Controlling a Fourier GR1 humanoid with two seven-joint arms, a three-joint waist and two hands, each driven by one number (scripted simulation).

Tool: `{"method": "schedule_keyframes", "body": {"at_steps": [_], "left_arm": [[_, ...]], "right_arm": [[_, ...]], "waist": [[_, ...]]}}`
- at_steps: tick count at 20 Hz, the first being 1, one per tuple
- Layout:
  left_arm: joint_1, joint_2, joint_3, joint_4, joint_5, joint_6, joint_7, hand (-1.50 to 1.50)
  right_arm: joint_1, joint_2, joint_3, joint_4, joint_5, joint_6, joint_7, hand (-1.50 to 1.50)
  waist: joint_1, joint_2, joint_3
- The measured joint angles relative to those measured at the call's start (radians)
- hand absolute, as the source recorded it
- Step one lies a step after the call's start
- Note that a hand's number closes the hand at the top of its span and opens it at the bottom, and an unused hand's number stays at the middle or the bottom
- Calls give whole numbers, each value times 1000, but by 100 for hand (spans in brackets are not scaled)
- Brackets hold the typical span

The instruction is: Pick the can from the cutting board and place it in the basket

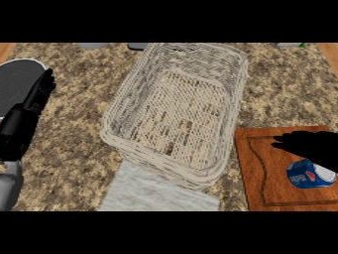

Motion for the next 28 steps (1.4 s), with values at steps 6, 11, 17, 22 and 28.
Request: {"method": "schedule_keyframes", "body": {"at_steps": [6,11,17,22,28], "left_arm": [[-12,-14,25,-19,-16,-22,27,0],[-29,-43,24,-18,-46,-23,41,0],[-10,-70,30,-16,-72,-33,22,0],[-9,-77,48,1,-80,-47,1,0],[-1,-80,64,-32,-76,-71,25,0]], "right_arm": [[18,30,-14,39,66,-29,-36,-150],[2,67,-18,122,133,-59,-71,-150],[-1,102,-35,183,194,-88,-101,-150],[-17,132,-53,224,213,-84,-111,150],[-37,152,-54,264,249,-133,-160,150]], "waist": [[1,0,0],[1,0,0],[2,0,-1],[2,-2,-4],[2,-6,-10]]}}
